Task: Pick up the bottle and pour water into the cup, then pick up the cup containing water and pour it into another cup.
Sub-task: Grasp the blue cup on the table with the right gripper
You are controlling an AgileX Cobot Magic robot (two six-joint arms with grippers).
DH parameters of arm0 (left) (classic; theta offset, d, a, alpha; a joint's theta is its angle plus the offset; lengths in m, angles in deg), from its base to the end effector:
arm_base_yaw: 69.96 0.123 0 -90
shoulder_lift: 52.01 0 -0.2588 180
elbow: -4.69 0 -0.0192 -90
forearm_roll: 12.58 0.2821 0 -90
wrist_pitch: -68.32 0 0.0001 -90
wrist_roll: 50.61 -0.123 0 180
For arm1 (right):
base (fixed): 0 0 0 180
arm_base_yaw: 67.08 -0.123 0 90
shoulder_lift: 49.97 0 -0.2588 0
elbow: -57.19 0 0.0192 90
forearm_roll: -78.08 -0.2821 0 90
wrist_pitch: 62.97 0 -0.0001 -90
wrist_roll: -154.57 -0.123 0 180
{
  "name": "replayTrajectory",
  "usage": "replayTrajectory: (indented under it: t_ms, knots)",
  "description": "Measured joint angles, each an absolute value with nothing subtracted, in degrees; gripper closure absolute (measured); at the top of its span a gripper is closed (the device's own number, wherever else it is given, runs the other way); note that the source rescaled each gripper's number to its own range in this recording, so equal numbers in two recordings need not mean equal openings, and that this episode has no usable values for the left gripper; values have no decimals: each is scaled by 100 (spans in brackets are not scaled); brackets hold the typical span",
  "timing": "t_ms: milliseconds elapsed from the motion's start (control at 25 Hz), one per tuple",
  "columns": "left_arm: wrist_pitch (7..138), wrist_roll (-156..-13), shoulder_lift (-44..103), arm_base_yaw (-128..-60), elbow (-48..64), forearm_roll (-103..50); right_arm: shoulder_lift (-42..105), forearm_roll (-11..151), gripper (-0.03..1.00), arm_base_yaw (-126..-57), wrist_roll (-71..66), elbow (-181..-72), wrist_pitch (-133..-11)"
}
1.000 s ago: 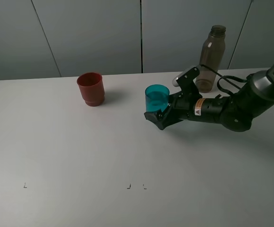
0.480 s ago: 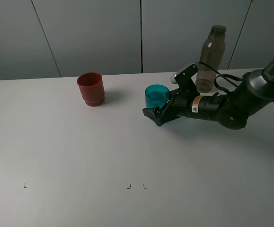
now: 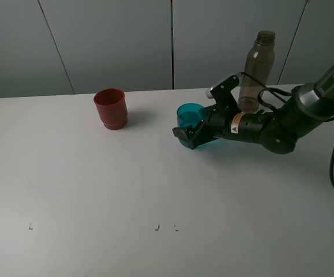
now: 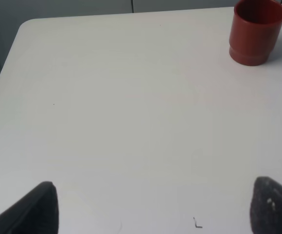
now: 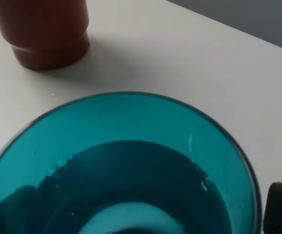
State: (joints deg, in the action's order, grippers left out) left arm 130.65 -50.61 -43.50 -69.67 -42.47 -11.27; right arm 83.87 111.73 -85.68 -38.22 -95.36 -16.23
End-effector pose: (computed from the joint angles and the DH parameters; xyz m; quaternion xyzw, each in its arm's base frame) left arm 0.0747 0.0029 0.2784 -0.0028 0.8571 0.0127 0.5150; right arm 0.3496 0.1700 -0.0074 -0.3213 0.7900 0.2075 0.4792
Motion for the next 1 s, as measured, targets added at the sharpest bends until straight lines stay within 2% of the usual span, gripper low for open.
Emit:
replayTrajectory:
  t_ms: [1000]
  knots:
    - [13065, -5061, -4350, -6967, -4247, -1127, 8413, 11173, -3, -8568, -3874, -9536, -1621]
